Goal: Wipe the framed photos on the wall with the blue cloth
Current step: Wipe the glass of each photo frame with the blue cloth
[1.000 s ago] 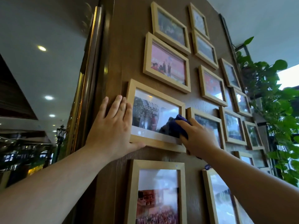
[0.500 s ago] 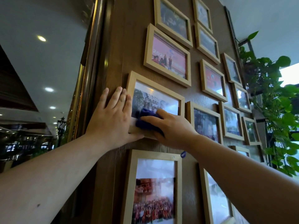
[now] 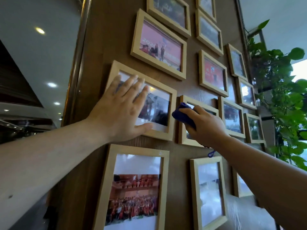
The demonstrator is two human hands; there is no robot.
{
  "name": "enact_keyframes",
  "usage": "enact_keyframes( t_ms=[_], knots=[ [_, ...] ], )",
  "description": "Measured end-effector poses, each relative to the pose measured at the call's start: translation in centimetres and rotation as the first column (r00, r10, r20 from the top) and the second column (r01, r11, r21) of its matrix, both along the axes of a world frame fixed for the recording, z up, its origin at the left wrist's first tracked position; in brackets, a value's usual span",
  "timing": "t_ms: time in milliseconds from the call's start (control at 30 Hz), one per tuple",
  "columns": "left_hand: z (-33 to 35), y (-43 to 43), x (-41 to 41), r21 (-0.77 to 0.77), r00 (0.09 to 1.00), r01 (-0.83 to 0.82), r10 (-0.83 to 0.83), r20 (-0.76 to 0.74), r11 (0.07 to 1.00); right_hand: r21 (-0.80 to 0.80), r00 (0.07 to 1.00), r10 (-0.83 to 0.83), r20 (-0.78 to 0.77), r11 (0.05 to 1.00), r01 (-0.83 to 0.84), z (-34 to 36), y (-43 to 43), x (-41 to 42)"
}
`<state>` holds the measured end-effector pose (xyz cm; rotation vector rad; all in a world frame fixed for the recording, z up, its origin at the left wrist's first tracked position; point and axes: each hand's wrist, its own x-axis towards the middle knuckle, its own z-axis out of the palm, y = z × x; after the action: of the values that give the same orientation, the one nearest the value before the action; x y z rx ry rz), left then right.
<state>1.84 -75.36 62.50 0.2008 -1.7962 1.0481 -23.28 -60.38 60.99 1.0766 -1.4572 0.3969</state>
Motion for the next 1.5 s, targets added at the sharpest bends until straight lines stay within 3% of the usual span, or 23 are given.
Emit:
enact_keyframes(
  t_ms=[100, 233, 433, 600, 733, 867, 1167, 1500],
  knots=[
    [-0.7, 2.4, -3.2, 0.001, 0.998, 0.021, -0.021, 0.059, 1.000, -0.029, 0.998, 0.039, 0.040, 0.999, -0.038, 0.0, 1.0, -2.7],
    [-1.7, 3.7, -8.0, -0.051, 0.985, -0.081, 0.087, 0.146, 0.995, -0.071, 0.994, 0.041, 0.102, 0.997, -0.034, -0.2, 1.8, -6.2],
    [-1.7, 3.6, -13.4, 0.022, 0.973, -0.183, 0.178, 0.148, 0.983, -0.063, 0.996, 0.064, 0.067, 0.996, -0.059, 0.2, 1.9, -10.3],
    [-1.6, 4.7, -16.5, 0.101, 0.983, -0.158, 0.147, 0.110, 0.982, -0.143, 0.981, 0.170, 0.096, 0.977, -0.156, 1.1, -0.1, -11.9],
    [-1.2, 5.1, -18.9, 0.101, 0.971, -0.231, 0.223, 0.085, 0.968, -0.214, 0.939, 0.319, 0.131, 0.933, -0.288, 2.2, -2.0, -12.0],
    [-1.4, 4.5, -20.5, 0.064, 0.941, -0.334, 0.329, 0.075, 0.941, -0.192, 0.931, 0.347, 0.113, 0.927, -0.322, 2.3, -3.1, -12.5],
    [-1.5, 4.3, -20.8, 0.098, 0.935, -0.352, 0.353, 0.006, 0.931, -0.069, 0.978, 0.182, -0.101, 0.979, -0.190, 2.5, -1.6, -15.5],
    [-1.4, 4.3, -20.7, 0.079, 0.930, -0.366, 0.364, 0.039, 0.927, -0.178, 0.982, 0.005, 0.189, 0.984, 0.030, 1.6, 1.9, -21.6]
  ],
)
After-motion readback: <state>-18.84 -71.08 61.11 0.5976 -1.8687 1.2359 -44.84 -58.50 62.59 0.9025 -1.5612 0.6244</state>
